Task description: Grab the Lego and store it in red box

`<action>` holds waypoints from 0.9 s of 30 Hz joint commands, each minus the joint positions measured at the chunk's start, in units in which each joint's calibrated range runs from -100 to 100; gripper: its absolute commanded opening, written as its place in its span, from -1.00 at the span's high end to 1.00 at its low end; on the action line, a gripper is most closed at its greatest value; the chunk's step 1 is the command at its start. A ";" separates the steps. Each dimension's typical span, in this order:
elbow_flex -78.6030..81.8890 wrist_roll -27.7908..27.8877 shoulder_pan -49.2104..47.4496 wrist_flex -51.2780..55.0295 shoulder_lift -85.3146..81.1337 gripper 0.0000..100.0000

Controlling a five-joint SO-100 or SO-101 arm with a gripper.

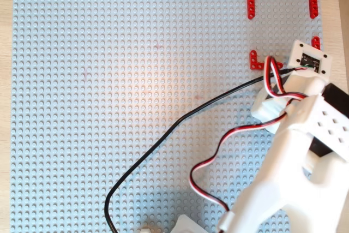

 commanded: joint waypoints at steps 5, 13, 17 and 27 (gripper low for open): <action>-0.26 -0.02 -0.15 -0.28 -0.92 0.97; -11.17 -0.23 -1.49 14.28 -9.99 0.97; -12.26 -2.58 -1.49 14.28 -17.44 0.97; 1.01 -7.37 -11.91 -8.18 -19.73 0.97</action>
